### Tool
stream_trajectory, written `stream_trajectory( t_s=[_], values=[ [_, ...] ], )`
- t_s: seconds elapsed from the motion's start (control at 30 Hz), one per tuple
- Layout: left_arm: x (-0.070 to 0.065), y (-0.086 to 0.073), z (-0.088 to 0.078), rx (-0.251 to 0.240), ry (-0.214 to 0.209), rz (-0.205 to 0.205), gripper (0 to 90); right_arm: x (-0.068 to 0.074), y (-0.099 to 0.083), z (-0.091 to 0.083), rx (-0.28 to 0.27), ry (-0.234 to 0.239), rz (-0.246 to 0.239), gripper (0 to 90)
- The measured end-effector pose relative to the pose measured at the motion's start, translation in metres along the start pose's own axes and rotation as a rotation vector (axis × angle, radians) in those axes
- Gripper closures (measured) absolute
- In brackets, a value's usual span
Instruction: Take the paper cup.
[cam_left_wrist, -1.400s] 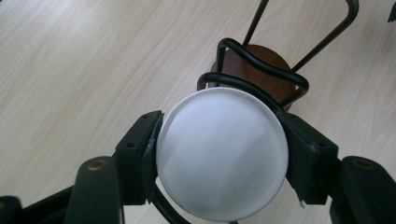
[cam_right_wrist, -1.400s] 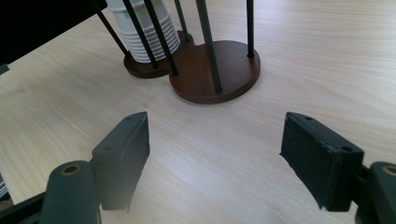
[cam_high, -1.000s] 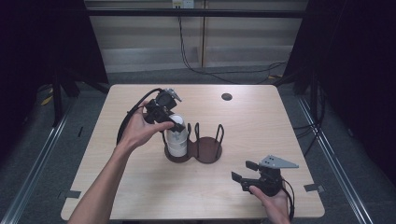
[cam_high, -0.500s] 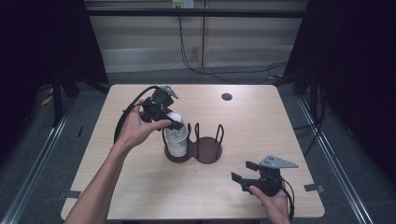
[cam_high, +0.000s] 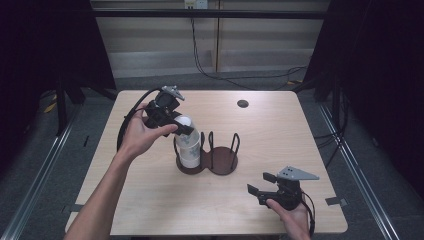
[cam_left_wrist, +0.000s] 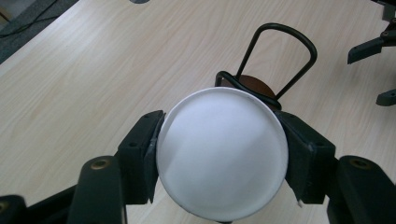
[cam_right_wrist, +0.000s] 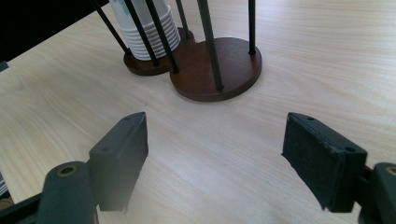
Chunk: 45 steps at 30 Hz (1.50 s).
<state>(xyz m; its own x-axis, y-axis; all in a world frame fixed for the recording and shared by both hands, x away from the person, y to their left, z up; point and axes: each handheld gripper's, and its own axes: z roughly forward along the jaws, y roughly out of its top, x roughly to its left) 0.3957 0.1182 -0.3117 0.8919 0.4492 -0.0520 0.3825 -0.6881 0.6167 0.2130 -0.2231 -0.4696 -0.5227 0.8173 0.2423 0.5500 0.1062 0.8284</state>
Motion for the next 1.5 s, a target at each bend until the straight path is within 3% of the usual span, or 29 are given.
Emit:
stream_trajectory(
  t_s=[0.2,0.53,0.73,0.93,1.1,1.3,1.5],
  values=[
    [-0.001,0.001,-0.005,-0.027,-0.003,-0.019,37.4,0.0,0.0,0.0,0.0,-0.001,0.002,22.0],
    [-0.005,0.003,-0.015,-0.066,0.003,0.01,37.5,0.001,0.0,0.001,-0.002,0.0,0.0,21.9],
    [-0.008,0.004,-0.025,-0.106,0.002,0.006,37.4,0.001,0.0,0.001,0.001,0.001,-0.004,21.8],
    [-0.013,0.003,-0.032,-0.132,-0.034,0.046,37.2,0.001,0.0,0.001,0.001,0.0,-0.003,21.3],
    [-0.017,-0.001,-0.037,-0.166,-0.074,0.052,37.2,0.003,0.0,0.002,-0.003,0.004,-0.012,20.1],
    [-0.02,-0.006,-0.039,-0.173,-0.083,0.055,37.2,0.002,0.001,0.003,-0.008,0.016,-0.009,17.8],
    [-0.024,-0.011,-0.043,-0.187,-0.1,0.061,37.2,0.005,0.001,0.003,-0.01,0.037,-0.039,13.9]
  ],
)
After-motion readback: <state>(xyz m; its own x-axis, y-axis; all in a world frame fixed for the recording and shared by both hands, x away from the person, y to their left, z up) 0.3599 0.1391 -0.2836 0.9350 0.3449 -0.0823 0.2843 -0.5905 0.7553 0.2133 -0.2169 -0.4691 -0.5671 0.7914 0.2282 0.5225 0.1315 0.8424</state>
